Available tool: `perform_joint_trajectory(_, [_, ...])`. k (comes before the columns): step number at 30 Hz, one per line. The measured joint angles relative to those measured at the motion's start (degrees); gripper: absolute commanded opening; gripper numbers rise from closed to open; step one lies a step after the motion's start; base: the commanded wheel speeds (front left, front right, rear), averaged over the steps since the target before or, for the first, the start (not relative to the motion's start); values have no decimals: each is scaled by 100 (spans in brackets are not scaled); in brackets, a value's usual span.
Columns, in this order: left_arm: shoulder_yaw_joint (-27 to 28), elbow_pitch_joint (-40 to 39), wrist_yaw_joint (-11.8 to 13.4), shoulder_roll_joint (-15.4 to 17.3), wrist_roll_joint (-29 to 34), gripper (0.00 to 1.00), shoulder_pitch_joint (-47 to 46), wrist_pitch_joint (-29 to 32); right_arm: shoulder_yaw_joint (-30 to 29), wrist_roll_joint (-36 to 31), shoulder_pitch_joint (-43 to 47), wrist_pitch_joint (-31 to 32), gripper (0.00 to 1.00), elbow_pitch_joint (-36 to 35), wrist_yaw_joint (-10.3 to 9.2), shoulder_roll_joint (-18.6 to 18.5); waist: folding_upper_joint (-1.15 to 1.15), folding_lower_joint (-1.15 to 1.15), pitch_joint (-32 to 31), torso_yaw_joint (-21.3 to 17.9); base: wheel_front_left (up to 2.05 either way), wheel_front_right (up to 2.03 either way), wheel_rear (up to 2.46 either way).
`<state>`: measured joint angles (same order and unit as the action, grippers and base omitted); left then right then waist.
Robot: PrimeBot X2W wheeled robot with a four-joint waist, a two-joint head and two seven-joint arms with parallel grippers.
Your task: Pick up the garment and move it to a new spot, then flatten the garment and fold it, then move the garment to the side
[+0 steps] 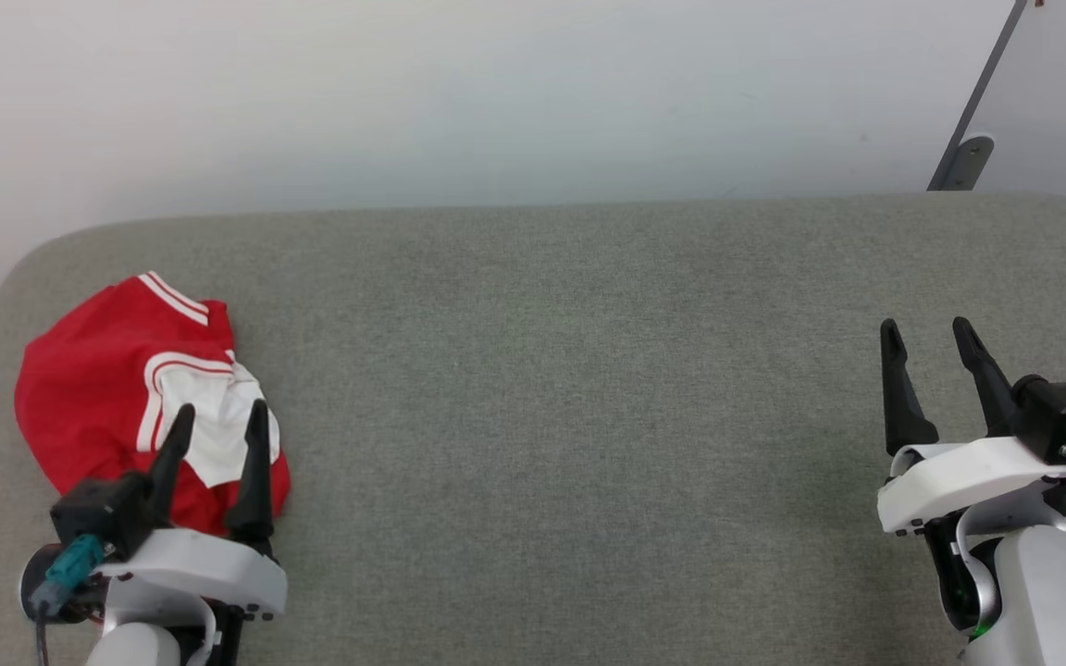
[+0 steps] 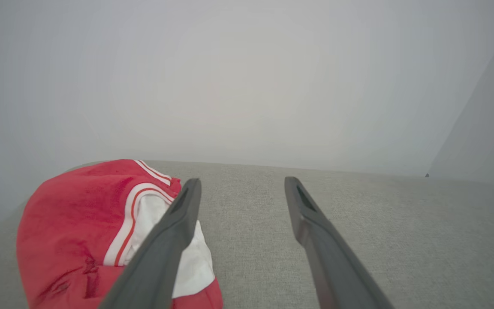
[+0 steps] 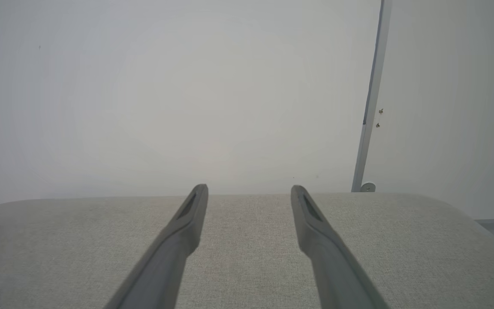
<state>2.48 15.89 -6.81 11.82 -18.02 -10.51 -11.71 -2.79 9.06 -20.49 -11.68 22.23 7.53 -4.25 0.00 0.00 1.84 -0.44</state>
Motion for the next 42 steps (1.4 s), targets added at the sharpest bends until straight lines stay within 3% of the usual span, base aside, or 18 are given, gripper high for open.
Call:
perform_joint_trajectory(30, [129,337,-59,-40,862,100,-77,-321,-466,-914,51,-323,100,-4,0,105,0,0,8,11,0,0,0])
perform_joint_trajectory(42, [32,263,-60,-158,794,100,-125,-344,-667,-811,140,-343,100,-180,0,100,0,0,42,452,0,0,0])
